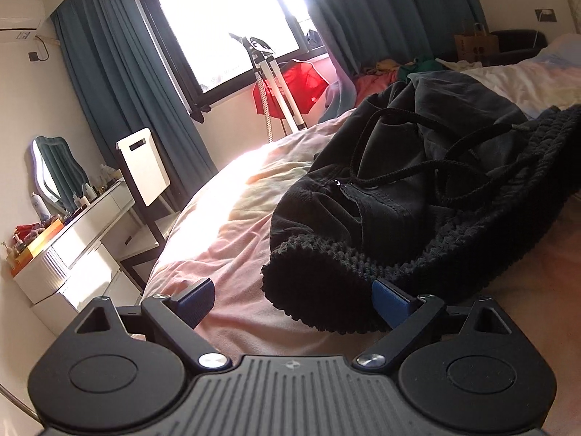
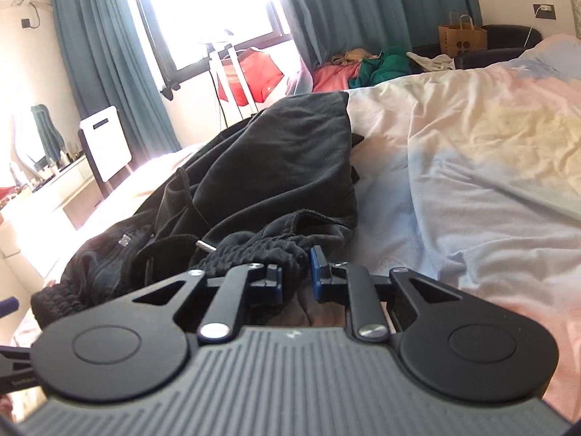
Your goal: Fold clothes
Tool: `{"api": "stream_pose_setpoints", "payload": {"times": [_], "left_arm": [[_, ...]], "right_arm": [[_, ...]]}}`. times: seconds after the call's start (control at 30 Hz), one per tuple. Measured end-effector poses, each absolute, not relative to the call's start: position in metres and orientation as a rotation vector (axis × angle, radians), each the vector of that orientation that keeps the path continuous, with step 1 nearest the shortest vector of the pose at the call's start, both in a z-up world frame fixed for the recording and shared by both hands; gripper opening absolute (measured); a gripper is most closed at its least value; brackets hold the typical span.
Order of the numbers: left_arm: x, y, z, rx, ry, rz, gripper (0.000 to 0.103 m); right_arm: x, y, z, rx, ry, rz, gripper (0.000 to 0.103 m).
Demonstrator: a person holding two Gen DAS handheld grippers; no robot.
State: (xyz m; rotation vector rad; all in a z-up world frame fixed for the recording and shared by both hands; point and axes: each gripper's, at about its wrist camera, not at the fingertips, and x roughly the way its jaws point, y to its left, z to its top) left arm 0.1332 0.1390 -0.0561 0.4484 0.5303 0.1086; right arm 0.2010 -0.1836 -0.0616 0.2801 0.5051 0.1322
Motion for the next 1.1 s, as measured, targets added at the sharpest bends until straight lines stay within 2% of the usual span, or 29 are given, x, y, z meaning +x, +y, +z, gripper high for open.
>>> {"api": "stream_pose_setpoints", "payload": {"times": [0.17,0.37,0.43,0.47,0.5,0.63,0.67,0.7,0.8,0.97,1.1], "left_arm": [[0.140,0.123,-0.070,0.590,0.516,0.112,0.094],[0.171,0.126,-0.075,0.542,0.516,0.177,0.092],[0.184,0.129,-0.077,0.514,0.522,0.192,0.083],[0.190,0.133,-0.078,0.490,0.536,0.200,0.068],[0.197,0.136,-0.078,0.464,0.549,0.207,0.062],[0.210,0.169,-0.065,0.217,0.567,0.241,0.046],[0.213,0.178,-0.062,0.155,0.570,0.249,0.039],[0.216,0.186,-0.059,0.093,0.573,0.257,0.028],[0.224,0.207,-0.046,-0.068,0.562,0.272,0.012],[0.238,0.258,0.005,-0.141,0.482,0.313,0.011],[0.254,0.314,0.053,-0.178,0.434,0.352,0.010]], "right_arm": [[0.204,-0.188,-0.063,0.264,0.527,0.108,0.018],[0.212,-0.194,-0.083,0.310,0.627,0.097,0.018],[0.213,-0.194,-0.091,0.304,0.657,0.094,0.019],[0.213,-0.194,-0.096,0.302,0.673,0.093,0.019],[0.214,-0.194,-0.100,0.299,0.687,0.092,0.019],[0.215,-0.191,-0.111,0.288,0.709,0.098,0.021],[0.215,-0.190,-0.113,0.284,0.711,0.102,0.020],[0.215,-0.190,-0.114,0.291,0.713,0.108,0.020],[0.213,-0.191,-0.112,0.340,0.723,0.125,0.017],[0.190,-0.167,-0.088,0.403,0.734,0.231,0.017],[0.164,-0.106,-0.073,0.412,0.741,0.370,0.017]]}}
